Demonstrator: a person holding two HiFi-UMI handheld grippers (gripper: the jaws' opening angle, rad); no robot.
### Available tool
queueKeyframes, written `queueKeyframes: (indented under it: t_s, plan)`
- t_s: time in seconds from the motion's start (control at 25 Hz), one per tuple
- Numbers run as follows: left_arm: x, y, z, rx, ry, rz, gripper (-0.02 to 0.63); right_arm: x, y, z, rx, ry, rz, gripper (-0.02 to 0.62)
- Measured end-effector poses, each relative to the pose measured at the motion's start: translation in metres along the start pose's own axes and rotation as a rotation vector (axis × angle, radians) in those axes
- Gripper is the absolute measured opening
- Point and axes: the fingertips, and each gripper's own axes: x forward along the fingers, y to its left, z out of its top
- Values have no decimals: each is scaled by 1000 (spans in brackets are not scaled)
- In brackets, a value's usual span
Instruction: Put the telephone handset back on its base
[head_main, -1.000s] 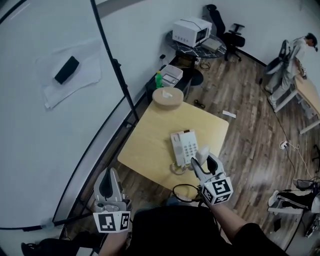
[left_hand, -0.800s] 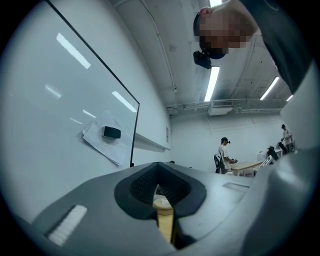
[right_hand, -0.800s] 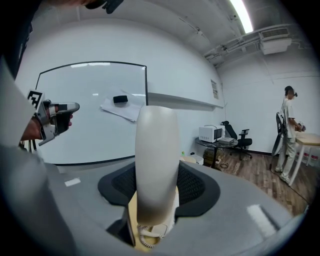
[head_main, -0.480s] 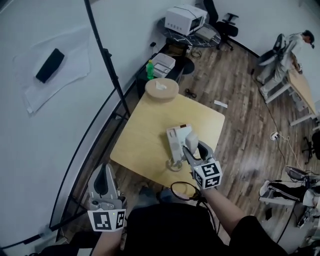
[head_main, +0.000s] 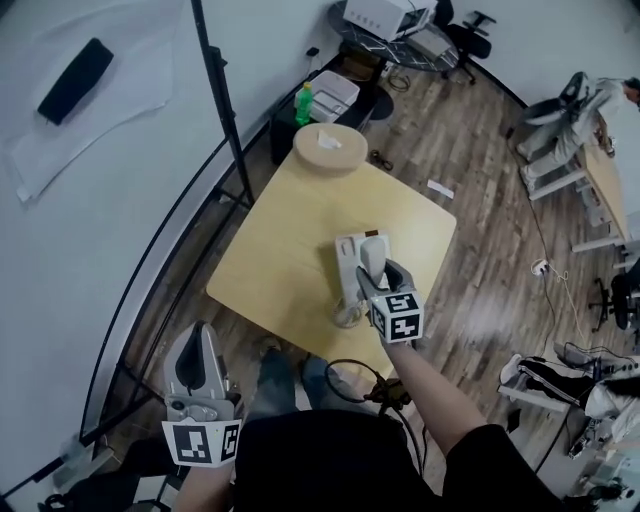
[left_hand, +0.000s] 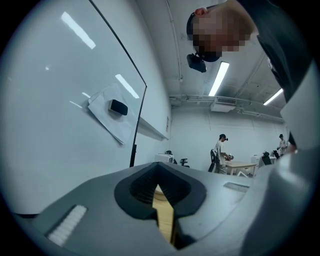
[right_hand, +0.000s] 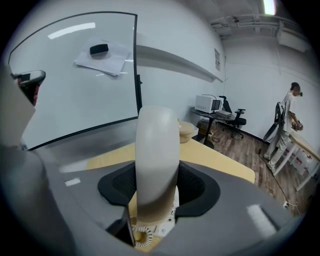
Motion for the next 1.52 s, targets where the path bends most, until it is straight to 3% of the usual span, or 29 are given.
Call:
queueKeyframes:
  t_s: [0.36, 0.76, 1.2, 1.52]
  plan:
    - [-2, 16, -29, -14, 51, 1, 0, 67, -9, -37, 69, 181, -65, 219]
    - [-6, 20, -48, -48, 80, -4, 0, 89, -8, -66, 59, 330, -103, 219]
    - [-10, 24, -56, -61, 90, -9, 0, 95, -3, -91, 134, 414, -159, 221]
    - [-15, 28, -59, -67, 102, -5, 0, 107, -1, -88, 131, 407, -173, 222]
